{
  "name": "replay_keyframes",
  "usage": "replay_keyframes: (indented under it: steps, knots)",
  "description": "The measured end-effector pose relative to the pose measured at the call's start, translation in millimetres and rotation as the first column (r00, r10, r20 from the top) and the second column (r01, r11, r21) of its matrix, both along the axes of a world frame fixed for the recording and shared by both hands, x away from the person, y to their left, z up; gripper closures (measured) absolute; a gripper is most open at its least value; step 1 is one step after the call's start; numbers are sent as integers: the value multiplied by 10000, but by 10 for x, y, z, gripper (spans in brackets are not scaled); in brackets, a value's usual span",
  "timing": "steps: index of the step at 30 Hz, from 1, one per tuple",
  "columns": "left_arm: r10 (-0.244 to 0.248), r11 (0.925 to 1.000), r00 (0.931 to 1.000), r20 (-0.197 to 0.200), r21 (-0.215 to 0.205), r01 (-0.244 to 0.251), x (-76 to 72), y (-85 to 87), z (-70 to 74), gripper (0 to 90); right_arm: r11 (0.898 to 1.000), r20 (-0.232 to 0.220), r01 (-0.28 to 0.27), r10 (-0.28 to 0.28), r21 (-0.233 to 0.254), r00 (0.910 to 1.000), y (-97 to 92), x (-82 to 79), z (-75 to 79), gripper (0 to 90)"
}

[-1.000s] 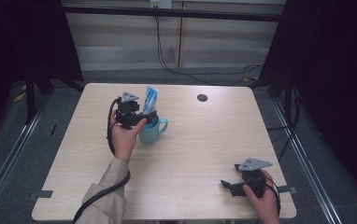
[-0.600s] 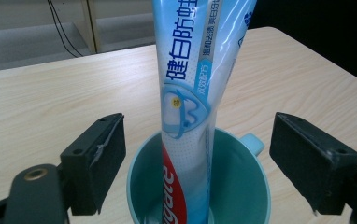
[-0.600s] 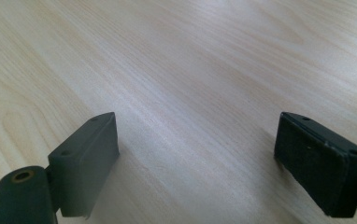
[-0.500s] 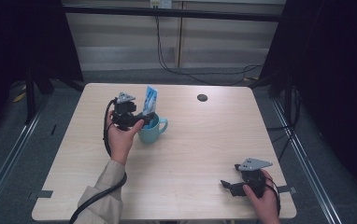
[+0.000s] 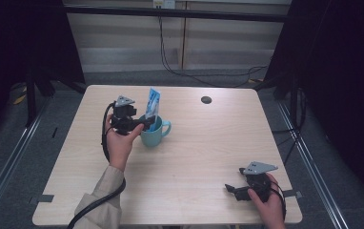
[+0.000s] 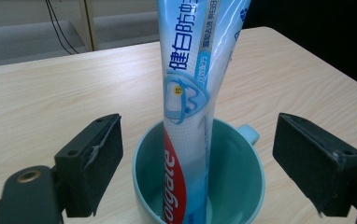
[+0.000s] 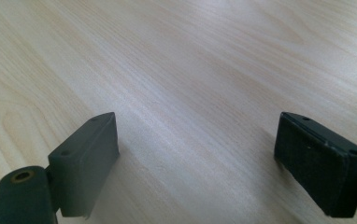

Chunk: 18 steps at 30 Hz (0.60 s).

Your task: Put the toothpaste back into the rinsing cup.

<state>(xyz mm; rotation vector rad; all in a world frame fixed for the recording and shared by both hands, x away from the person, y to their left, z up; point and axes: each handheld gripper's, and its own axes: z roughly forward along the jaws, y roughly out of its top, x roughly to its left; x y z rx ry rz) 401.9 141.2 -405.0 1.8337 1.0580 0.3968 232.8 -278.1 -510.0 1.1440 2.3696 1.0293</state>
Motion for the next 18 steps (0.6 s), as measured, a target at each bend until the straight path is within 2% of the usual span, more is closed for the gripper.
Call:
replay_keyframes:
  steps: [18]
  knots:
    - [-153,9998,9998,-105,-108,152,-92,121,6,156,10000,-1,1,-1,2,10000,0,0,0,132]
